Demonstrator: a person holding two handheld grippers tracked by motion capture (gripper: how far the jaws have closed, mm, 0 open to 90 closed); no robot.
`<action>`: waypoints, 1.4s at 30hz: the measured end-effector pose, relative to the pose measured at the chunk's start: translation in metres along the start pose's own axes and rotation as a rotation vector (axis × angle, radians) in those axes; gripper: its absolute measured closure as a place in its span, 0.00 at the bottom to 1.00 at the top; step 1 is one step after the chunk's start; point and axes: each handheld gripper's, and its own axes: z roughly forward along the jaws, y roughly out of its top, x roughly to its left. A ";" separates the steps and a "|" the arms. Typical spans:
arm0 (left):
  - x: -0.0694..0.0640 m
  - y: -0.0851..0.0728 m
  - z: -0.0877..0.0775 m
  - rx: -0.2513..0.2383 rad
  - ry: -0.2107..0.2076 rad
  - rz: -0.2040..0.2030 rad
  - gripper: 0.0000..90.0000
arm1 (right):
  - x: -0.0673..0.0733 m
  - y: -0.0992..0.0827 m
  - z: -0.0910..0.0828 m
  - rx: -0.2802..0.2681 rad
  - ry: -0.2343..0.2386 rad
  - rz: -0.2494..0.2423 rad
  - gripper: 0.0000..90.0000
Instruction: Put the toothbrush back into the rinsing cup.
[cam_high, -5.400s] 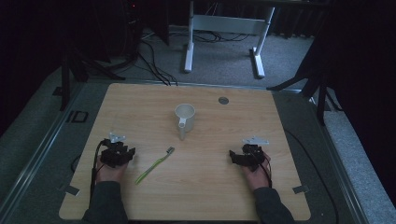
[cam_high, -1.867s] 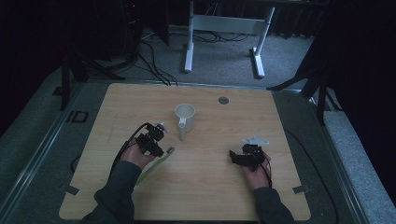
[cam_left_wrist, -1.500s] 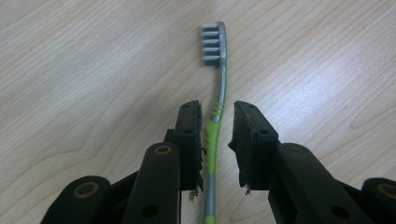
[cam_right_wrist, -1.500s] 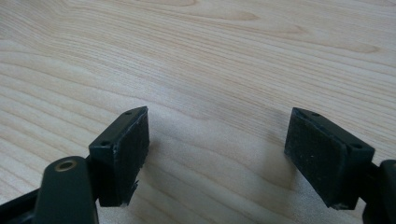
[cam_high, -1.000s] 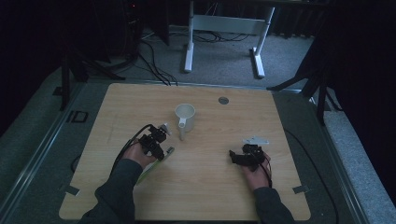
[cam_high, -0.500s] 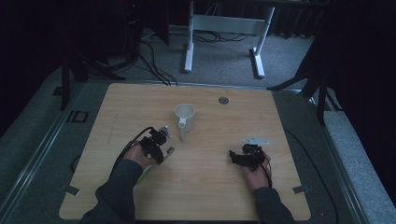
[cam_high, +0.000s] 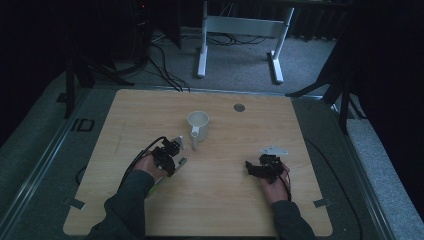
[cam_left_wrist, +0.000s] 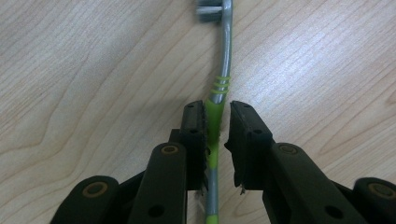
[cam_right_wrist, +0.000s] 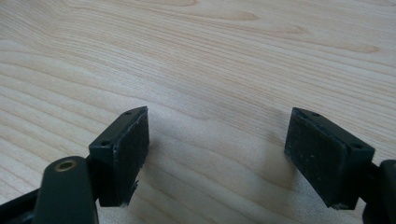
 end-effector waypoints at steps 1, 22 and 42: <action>0.000 0.000 0.001 0.003 0.004 -0.002 0.84 | 0.000 0.000 0.000 0.000 0.000 0.000 0.24; 0.004 0.004 0.008 0.046 -0.006 0.018 0.88 | 0.000 0.000 0.000 0.000 0.000 0.000 0.24; 0.012 -0.005 -0.001 -0.033 -0.050 0.009 0.90 | 0.000 0.000 0.000 0.001 0.000 0.001 0.24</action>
